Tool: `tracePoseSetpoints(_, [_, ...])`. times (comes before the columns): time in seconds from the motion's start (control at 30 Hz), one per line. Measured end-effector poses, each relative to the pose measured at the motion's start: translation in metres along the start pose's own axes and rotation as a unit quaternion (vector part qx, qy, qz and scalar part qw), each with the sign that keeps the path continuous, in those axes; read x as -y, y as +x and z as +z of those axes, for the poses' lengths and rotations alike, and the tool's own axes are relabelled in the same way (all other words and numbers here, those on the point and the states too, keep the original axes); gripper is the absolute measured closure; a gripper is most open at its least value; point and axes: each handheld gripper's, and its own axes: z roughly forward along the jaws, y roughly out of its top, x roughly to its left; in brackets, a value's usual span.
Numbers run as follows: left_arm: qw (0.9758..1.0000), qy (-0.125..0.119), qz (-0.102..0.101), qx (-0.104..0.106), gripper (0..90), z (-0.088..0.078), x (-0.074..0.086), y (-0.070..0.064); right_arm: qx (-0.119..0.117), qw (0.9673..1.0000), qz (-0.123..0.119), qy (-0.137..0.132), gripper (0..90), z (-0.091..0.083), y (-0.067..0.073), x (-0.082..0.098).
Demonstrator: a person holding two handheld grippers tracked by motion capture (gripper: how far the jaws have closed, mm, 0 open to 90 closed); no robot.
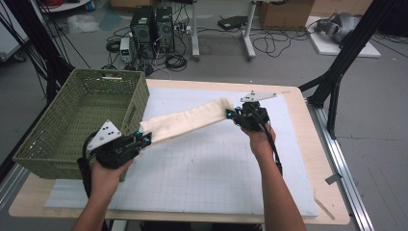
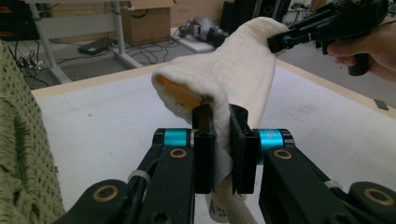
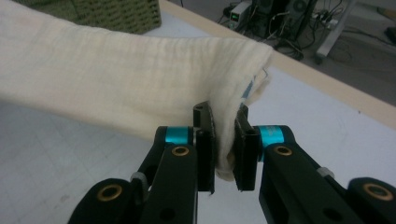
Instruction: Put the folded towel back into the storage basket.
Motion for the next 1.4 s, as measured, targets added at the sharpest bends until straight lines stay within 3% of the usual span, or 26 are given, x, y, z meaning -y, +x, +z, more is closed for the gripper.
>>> tracePoseSetpoints(0.37, [0.9999, -0.013, 0.003, -0.006, 81.6, -0.013, -0.006, 0.005, 0.000, 0.9997, -0.023, 0.007, 81.9, 0.016, 0.008, -0.026])
tracePoseSetpoints(0.8, [0.9995, -0.025, 0.002, -0.022, 81.7, -0.021, -0.011, 0.010, -0.007, 0.9996, -0.028, -0.003, 81.9, 0.029, 0.009, -0.043])
tracePoseSetpoints(1.07, [0.9985, -0.032, 0.014, -0.043, 81.8, -0.032, -0.013, 0.014, -0.013, 0.9991, -0.041, -0.002, 81.9, 0.049, 0.017, -0.061])
tracePoseSetpoints(1.4, [0.9976, -0.044, 0.001, -0.054, 81.9, -0.049, -0.012, 0.029, -0.019, 0.9978, -0.063, -0.010, 81.9, 0.073, 0.031, -0.093])
